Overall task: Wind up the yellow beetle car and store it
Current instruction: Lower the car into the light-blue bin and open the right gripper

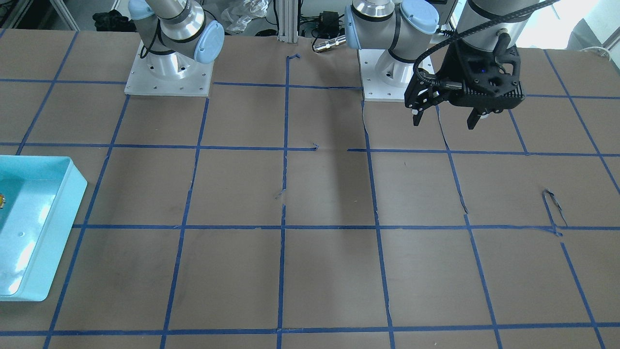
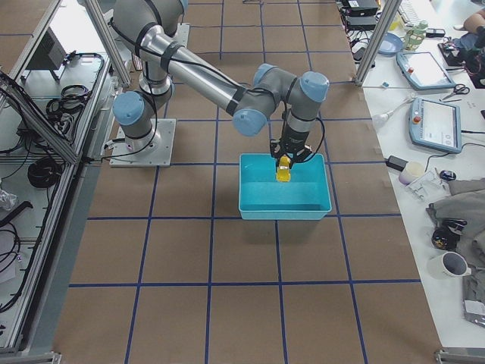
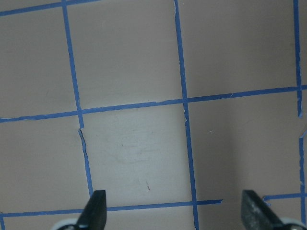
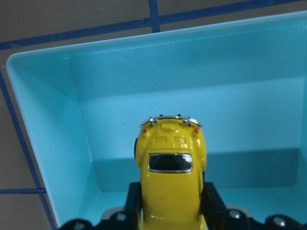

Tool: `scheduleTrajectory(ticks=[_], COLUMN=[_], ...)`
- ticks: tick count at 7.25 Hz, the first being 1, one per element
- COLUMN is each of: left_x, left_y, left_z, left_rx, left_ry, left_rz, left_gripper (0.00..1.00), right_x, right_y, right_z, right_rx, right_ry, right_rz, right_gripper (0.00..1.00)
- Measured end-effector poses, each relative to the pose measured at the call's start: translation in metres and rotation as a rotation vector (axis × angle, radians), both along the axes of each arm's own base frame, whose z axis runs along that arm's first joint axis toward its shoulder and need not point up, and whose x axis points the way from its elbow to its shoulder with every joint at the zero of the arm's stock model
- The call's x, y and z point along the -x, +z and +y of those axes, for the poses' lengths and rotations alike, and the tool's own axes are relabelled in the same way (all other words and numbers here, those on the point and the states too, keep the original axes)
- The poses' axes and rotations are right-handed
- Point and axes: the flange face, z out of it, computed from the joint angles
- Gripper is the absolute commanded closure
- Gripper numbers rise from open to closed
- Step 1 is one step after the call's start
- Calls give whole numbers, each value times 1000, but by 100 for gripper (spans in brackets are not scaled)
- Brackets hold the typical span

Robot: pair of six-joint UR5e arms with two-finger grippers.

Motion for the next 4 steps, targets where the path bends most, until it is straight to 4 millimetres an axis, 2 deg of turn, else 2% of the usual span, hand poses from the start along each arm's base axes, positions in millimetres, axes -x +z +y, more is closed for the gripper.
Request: scheduleTrajectory(ticks=[3,4], left_x=[0,0], left_y=[0,0], left_z=[0,0], left_rx=[0,0], left_ry=[0,0], left_rz=[0,0], left_gripper=[0,0], right_x=[17,19], right_y=[-64,-81], right_z=[-14,-17], right_rx=[-15,-31], right_ry=[-13,-16], right_rz=[-9,-19], right_gripper=[100,90])
